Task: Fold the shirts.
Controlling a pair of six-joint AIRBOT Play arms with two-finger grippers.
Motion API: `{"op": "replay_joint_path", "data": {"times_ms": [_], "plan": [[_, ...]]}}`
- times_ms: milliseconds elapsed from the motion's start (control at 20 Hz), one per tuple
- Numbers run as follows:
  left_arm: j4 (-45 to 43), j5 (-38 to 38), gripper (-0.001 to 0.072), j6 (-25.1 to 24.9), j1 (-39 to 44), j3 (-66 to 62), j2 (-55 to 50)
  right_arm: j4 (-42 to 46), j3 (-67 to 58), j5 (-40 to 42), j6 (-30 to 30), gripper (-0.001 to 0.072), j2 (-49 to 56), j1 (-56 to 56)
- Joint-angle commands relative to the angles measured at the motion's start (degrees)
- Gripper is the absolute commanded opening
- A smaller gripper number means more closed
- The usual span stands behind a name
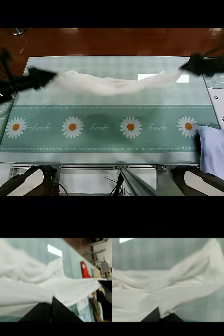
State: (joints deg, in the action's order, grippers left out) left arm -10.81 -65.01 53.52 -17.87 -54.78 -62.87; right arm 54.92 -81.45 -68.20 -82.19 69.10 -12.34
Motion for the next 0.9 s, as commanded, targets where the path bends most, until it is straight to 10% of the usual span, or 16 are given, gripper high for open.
{"op": "replay_joint_path", "data": {"times_ms": [0, 550, 850], "plan": [[-4.26, 10.14, 0.0023, 5.68, -0.52, -22.53, 8.33, 7.82, -28.11, -9.33, -3.06, 0.0018, -2.23, 2.32], [-62.51, 2.91, 0.0024, 24.17, -5.79, -39.98, 38.84, 16.48, -34.49, -19.34, -6.05, 0.0019, -29.07, 2.27], [-64.00, -3.85, 0.0024, 26.77, -1.42, -30.58, 39.87, 15.89, -29.97, -28.68, -7.63, 0.0019, -30.16, 2.27]]}}
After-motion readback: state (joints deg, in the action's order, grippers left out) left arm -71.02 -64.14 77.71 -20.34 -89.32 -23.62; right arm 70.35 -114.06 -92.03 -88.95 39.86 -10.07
